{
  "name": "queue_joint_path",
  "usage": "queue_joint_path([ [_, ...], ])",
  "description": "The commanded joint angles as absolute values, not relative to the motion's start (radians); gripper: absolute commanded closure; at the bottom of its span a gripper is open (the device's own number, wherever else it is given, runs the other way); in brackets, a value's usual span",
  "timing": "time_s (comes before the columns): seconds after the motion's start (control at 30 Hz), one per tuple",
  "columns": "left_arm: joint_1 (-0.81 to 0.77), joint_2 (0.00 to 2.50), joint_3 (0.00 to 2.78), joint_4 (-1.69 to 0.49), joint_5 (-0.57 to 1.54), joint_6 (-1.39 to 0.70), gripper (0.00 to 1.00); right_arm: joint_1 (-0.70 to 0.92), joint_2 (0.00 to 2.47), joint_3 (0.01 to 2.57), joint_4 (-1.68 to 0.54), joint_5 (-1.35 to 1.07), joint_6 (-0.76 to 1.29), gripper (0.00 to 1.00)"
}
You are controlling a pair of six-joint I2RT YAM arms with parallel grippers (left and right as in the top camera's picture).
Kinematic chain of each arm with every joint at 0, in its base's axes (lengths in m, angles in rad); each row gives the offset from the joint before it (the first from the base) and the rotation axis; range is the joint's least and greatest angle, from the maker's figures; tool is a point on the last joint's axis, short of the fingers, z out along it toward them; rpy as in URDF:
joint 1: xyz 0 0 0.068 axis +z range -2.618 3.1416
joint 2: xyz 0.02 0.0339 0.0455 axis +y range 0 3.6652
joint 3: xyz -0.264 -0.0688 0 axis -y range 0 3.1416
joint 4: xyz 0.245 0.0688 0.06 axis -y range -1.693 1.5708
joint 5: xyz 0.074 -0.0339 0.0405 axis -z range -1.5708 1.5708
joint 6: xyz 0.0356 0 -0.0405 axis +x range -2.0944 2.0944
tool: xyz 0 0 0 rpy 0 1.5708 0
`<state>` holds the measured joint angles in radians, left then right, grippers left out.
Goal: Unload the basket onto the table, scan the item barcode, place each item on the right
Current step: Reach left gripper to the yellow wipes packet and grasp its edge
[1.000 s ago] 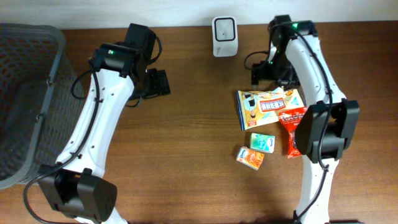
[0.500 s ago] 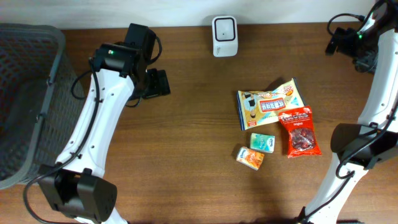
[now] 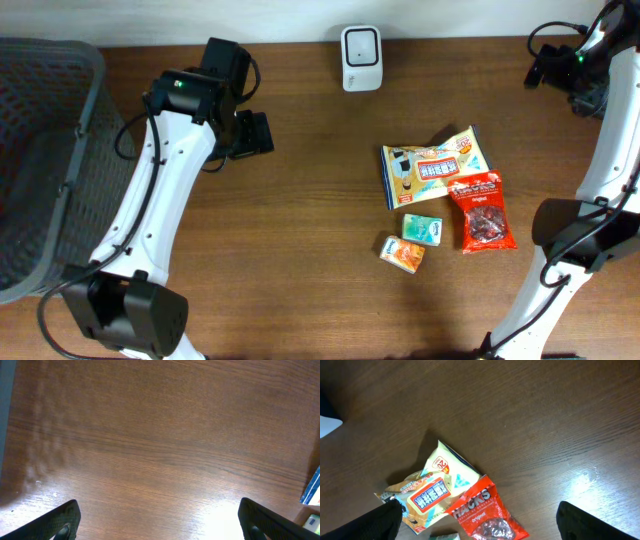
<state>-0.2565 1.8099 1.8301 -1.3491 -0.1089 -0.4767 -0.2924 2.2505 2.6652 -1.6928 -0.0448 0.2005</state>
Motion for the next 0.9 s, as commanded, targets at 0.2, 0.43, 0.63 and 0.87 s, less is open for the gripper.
queue_joint_path([
  [0.2,-0.252,1.814,1.83,-1.345,0.114,-0.486,0.01,-0.295,2.232,2.682,-1.698,-0.04,0.195,0.02],
  [0.43,-0.385,1.874,1.83,-1.026,0.456,-0.428,0.01,-0.295,2.232,2.682,-1.698,-0.04,0.195,0.01],
  [0.63,-0.594,2.046,1.83,-0.767,0.441,-0.433,0.01,-0.295,2.232,2.682,-1.698,-0.041,0.195,0.01],
  [0.87,-0.704,2.234,1.83,-0.635,0.267,-0.464,0.01,-0.295,2.232,2.682,-1.698,-0.04,0.195,0.01],
])
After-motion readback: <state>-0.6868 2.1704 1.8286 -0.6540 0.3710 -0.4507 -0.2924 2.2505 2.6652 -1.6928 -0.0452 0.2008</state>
